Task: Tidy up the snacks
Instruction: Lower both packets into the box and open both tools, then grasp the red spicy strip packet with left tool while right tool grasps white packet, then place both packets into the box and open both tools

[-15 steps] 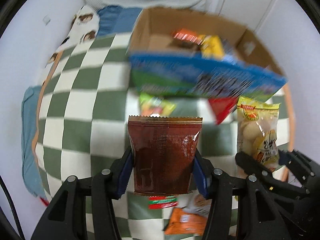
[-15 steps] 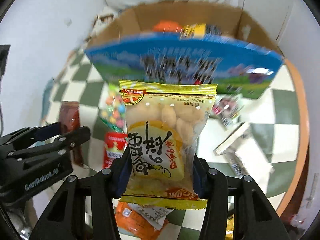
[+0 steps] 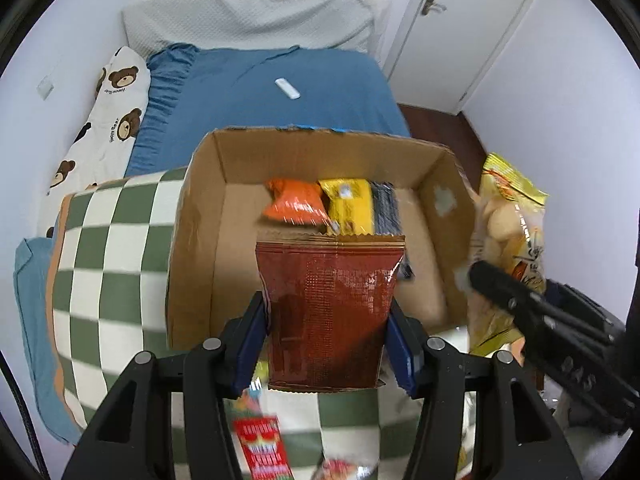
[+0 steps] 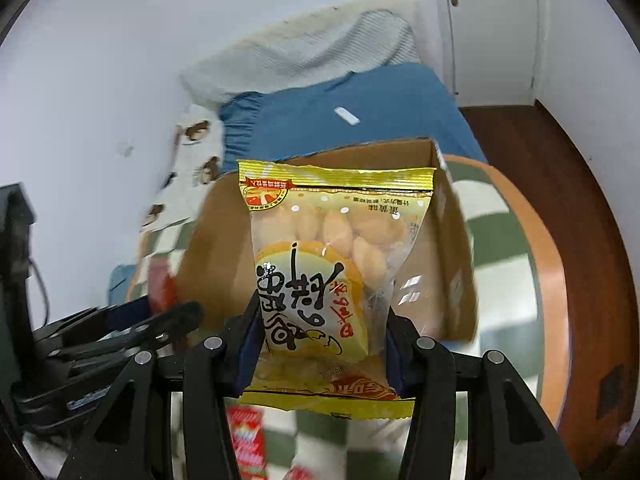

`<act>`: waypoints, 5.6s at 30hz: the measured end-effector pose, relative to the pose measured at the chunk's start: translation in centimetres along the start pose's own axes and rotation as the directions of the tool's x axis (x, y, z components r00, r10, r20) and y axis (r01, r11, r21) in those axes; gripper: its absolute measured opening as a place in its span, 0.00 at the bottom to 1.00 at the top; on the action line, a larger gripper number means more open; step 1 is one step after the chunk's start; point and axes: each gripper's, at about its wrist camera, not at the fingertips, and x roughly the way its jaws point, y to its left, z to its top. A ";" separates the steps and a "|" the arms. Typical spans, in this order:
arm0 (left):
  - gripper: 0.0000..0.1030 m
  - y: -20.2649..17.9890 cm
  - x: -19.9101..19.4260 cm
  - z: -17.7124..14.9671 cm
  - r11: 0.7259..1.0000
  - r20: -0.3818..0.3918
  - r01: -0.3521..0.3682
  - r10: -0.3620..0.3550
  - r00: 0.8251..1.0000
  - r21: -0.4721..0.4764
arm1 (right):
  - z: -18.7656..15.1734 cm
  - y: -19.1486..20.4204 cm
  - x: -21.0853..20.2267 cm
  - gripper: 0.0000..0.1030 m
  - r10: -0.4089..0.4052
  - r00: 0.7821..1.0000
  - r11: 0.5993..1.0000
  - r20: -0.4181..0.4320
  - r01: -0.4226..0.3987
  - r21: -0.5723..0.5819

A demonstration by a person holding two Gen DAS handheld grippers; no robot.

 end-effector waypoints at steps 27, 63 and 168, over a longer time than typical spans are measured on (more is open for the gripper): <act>0.87 5.1 15.2 6.7 0.989 -0.290 -0.111 0.079 0.954 -0.094 | 8.5 -3.0 16.0 0.93 -0.170 0.941 0.985 -0.294 0.172 -0.019; 0.87 -0.5 -7.5 -6.2 0.993 0.210 -0.117 0.122 0.970 -0.034 | -4.8 1.6 -8.3 0.93 -0.082 0.984 0.994 0.157 0.091 -0.053; 0.43 -3.4 12.1 5.2 0.978 -0.371 0.131 -0.182 0.911 -0.160 | 3.0 -6.1 5.6 0.60 0.023 0.957 0.998 -0.288 -0.002 0.070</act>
